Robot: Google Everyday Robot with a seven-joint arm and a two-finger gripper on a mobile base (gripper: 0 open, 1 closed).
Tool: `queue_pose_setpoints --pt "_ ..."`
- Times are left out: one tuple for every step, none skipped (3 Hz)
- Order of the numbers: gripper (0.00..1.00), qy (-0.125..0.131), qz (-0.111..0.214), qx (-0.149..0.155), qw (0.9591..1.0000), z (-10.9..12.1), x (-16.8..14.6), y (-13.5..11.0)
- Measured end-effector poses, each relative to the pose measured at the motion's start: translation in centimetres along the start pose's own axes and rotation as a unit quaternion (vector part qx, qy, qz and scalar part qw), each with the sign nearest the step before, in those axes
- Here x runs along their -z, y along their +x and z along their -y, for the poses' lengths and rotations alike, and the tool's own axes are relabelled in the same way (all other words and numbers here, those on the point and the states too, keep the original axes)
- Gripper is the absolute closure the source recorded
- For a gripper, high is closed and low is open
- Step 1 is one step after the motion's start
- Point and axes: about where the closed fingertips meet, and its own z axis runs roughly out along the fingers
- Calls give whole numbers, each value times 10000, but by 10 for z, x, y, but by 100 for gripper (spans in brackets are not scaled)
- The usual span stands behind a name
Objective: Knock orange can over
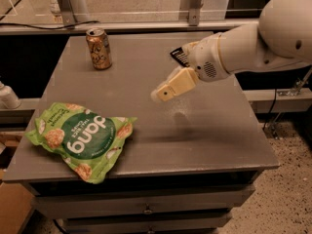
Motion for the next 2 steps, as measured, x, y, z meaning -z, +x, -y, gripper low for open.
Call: queue_pose_setpoints --pt "0 198 456 -220 9985 9 -18 -2" --pt "0 388 853 -395 9948 15 -45 -5"
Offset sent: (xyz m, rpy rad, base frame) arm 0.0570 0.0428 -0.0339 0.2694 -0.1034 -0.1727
